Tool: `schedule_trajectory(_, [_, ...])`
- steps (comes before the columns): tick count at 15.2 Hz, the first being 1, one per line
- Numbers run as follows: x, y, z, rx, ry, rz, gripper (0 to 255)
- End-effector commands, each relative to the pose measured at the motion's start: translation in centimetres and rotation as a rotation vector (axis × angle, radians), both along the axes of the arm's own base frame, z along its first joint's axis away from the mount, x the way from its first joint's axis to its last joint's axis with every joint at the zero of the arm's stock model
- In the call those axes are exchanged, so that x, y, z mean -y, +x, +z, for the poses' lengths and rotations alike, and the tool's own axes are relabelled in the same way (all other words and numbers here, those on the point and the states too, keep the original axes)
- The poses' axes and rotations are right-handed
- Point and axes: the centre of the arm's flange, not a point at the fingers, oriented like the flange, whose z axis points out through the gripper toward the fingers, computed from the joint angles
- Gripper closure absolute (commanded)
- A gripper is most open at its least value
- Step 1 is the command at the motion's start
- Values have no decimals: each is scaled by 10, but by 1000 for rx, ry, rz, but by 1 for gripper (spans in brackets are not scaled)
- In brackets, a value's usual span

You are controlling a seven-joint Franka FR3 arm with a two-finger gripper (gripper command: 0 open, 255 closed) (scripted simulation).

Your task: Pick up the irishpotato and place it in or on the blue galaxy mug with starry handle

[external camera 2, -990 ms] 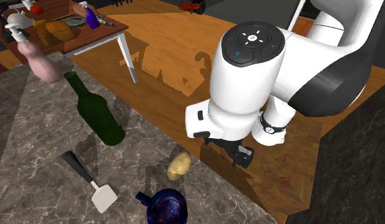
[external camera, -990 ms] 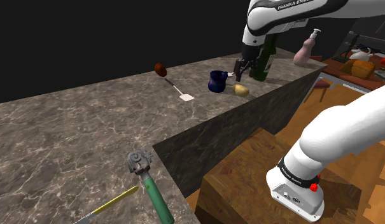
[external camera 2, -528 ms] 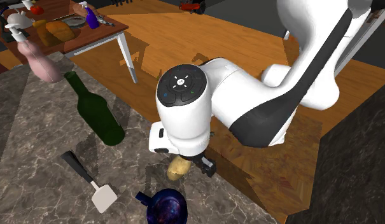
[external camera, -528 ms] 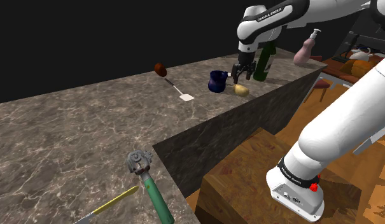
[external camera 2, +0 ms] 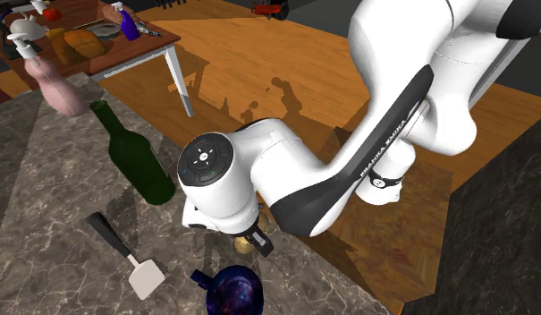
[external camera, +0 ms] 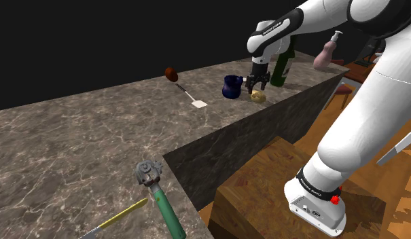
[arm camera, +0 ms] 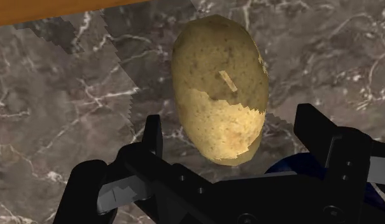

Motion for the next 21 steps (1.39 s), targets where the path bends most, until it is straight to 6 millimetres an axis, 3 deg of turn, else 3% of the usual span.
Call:
schedule_trajectory(1, [1, 0, -11, 0, 0, -1, 0])
schedule_trajectory(5, [1, -3, -30, 0, 0, -1, 0])
schedule_trajectory(12, [1, -3, -30, 0, 0, -1, 0])
schedule_trajectory(13, [1, -3, -30, 0, 0, -1, 255])
schedule_trajectory(21, [1, -3, -30, 0, 0, -1, 255])
